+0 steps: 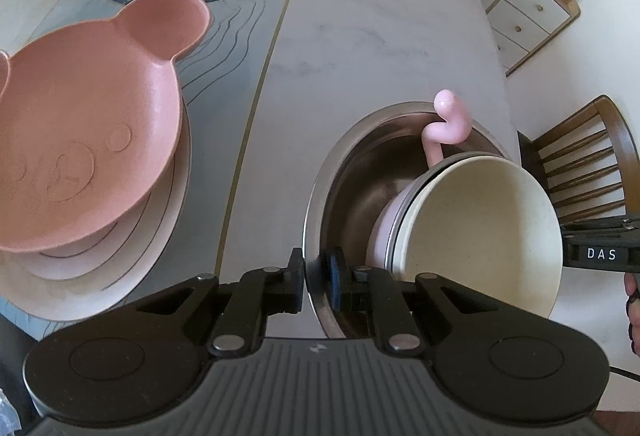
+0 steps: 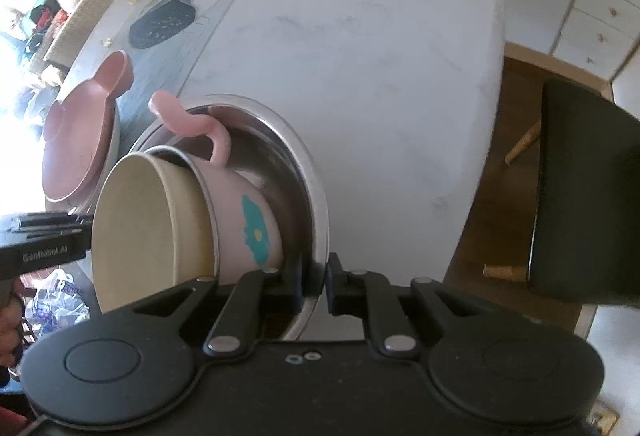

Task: Organize plates and bowls
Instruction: 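Carry the nested steel bowl stack with both grippers onto the pink bear plate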

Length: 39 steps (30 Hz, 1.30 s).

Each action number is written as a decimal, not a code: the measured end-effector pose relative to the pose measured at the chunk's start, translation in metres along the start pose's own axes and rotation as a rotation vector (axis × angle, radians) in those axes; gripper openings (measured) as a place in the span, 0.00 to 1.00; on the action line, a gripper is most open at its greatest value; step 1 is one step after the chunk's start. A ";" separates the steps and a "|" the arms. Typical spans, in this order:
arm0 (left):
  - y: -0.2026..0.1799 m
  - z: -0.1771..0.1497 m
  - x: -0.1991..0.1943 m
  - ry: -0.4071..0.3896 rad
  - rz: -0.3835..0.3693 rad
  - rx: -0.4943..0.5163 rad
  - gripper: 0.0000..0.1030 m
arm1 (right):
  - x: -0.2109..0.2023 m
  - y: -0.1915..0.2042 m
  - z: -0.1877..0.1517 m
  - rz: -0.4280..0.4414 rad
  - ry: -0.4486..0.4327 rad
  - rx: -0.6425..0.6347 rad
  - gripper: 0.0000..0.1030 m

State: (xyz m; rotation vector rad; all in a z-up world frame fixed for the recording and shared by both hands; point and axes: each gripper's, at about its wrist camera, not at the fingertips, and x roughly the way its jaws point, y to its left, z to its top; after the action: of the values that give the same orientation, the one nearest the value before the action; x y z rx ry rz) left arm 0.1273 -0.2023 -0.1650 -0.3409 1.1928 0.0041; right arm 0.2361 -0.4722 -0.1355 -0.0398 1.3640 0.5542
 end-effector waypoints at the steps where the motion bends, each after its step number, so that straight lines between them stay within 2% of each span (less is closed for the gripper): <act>1: -0.001 0.000 -0.001 -0.002 0.002 -0.001 0.11 | 0.000 0.000 0.000 0.000 0.002 0.000 0.11; 13: -0.004 0.007 -0.003 -0.005 0.003 -0.030 0.10 | -0.005 -0.003 0.008 -0.017 -0.002 0.035 0.11; 18: -0.002 0.007 0.006 0.017 0.000 -0.044 0.11 | 0.001 -0.008 0.005 -0.007 0.026 0.045 0.11; 21: -0.001 0.008 0.008 0.024 -0.010 -0.044 0.11 | 0.000 -0.009 0.005 0.001 0.025 0.056 0.13; 23: 0.002 0.008 0.008 0.033 -0.021 -0.047 0.11 | -0.003 -0.010 0.005 0.015 0.025 0.056 0.20; 26: 0.006 0.006 0.007 0.045 -0.048 -0.065 0.11 | -0.005 -0.013 0.003 0.020 0.032 0.054 0.20; 34: 0.005 0.000 0.009 0.060 -0.060 -0.071 0.11 | -0.002 -0.013 -0.002 0.034 0.053 0.054 0.17; 36: 0.004 0.001 0.009 0.057 -0.053 -0.066 0.11 | -0.001 -0.011 -0.002 0.026 0.056 0.047 0.13; 39: -0.002 -0.001 0.007 0.044 -0.027 -0.054 0.11 | -0.001 -0.008 -0.004 0.009 0.048 0.024 0.12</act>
State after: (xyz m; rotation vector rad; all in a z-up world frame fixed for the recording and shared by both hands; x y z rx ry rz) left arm 0.1295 -0.2056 -0.1714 -0.4058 1.2328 0.0054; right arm 0.2359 -0.4809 -0.1374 -0.0277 1.4181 0.5480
